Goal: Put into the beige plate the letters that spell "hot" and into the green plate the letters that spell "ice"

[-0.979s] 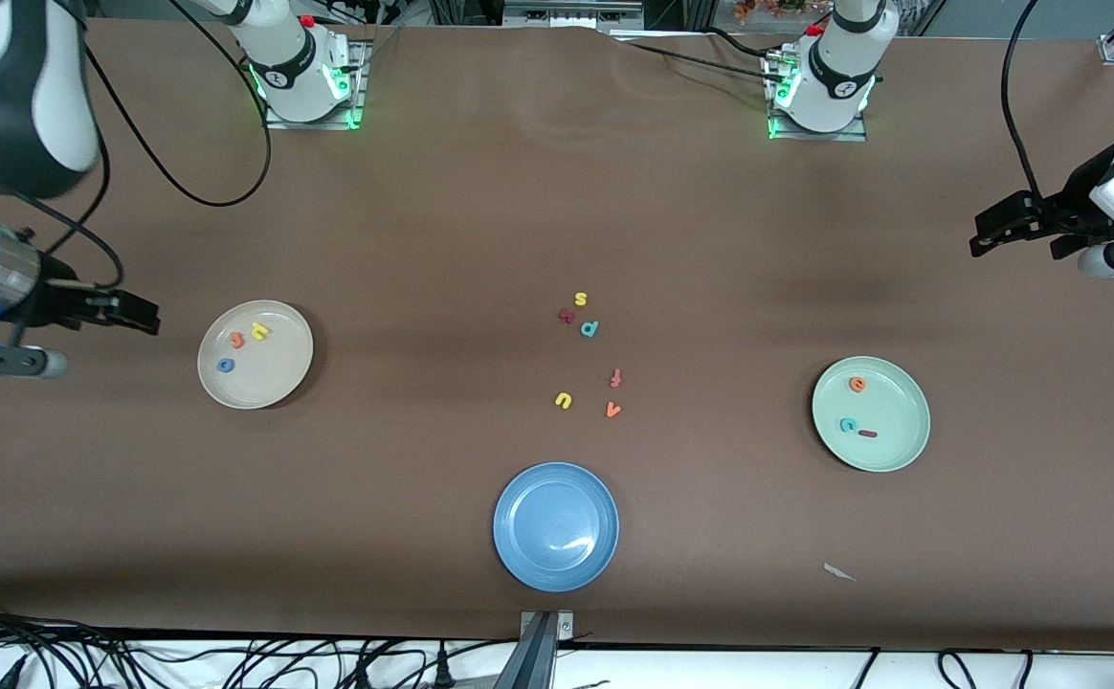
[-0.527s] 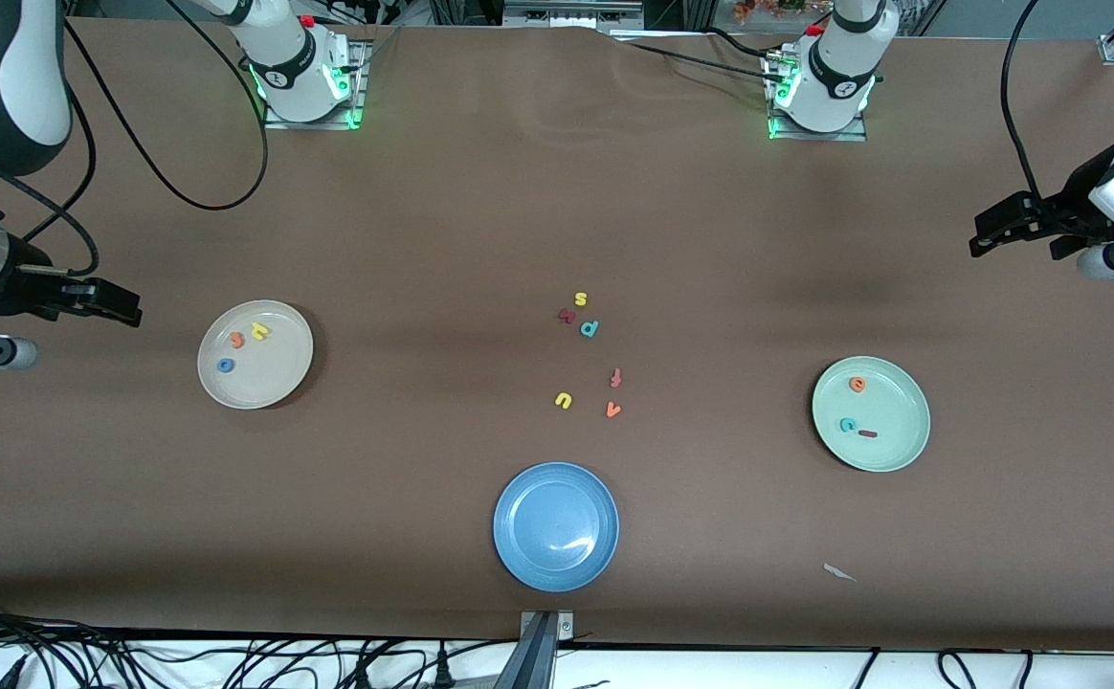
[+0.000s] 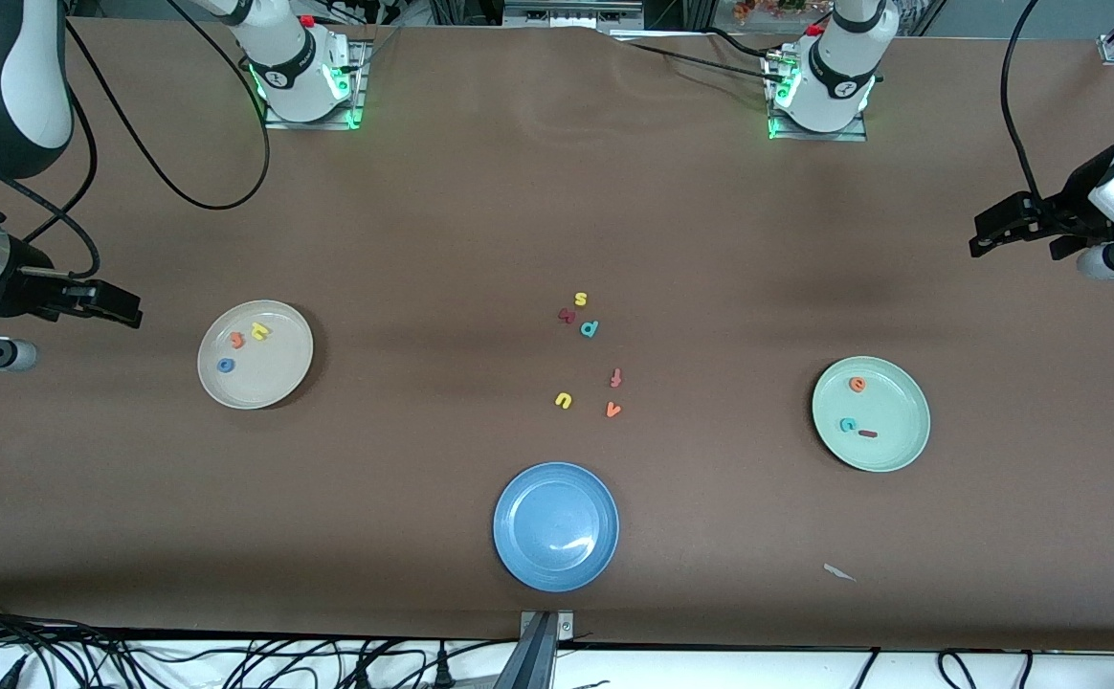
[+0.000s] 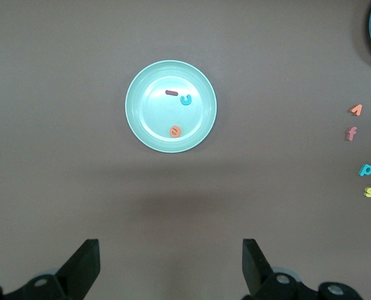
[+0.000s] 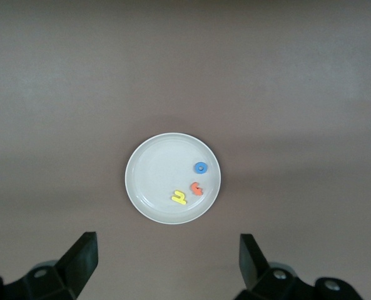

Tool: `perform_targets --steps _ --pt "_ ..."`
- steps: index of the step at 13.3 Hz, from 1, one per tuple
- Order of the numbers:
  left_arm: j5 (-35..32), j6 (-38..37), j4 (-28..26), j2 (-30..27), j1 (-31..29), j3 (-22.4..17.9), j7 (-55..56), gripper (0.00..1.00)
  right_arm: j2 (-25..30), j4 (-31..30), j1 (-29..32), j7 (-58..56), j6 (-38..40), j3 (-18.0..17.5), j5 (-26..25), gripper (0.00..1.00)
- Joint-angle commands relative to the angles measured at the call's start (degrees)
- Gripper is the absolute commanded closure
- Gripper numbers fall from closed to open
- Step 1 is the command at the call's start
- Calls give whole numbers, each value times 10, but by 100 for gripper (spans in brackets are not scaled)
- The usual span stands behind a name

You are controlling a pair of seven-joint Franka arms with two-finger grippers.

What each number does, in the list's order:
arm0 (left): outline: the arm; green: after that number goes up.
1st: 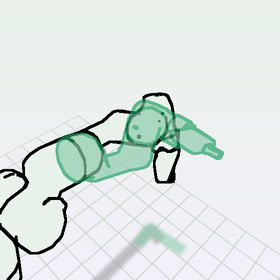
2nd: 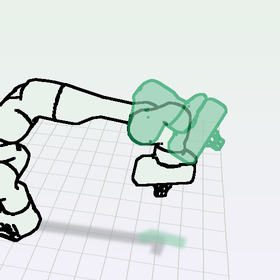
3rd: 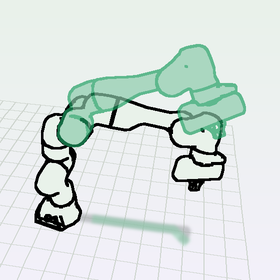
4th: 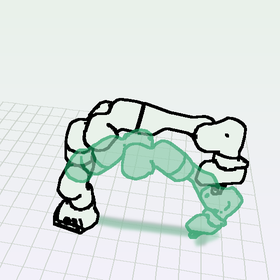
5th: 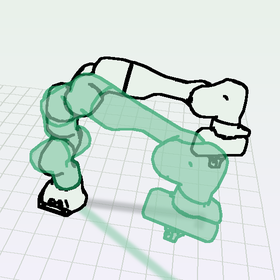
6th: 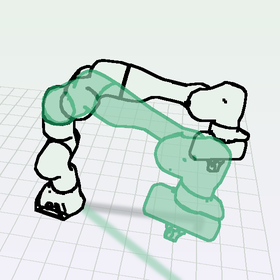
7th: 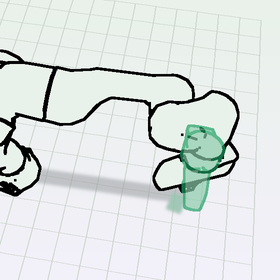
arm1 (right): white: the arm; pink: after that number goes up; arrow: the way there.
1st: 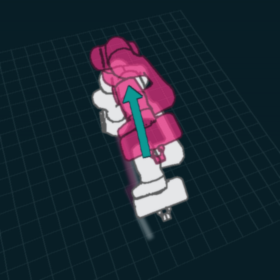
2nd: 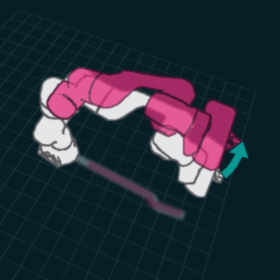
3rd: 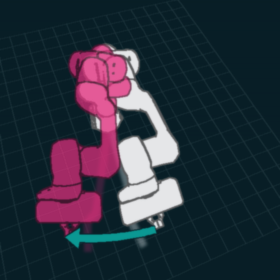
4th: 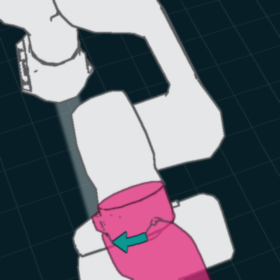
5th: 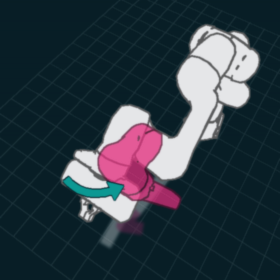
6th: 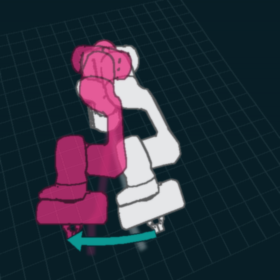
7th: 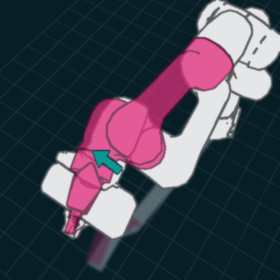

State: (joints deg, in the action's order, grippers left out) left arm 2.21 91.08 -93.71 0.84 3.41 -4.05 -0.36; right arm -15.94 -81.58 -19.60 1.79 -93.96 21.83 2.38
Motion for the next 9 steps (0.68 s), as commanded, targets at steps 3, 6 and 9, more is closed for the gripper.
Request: perform_targets --steps 3,6,9 --pt "-12 -8 14 5 2 0 -9 0 -5 16 4 4 6 1 10 0" --pt "-12 -8 14 6 2 0 -9 0 -5 22 73 5 8 -66 10 0" --pt "-12 -8 14 5 2 0 -9 0 -4 24 172 33 13 -177 3 0"
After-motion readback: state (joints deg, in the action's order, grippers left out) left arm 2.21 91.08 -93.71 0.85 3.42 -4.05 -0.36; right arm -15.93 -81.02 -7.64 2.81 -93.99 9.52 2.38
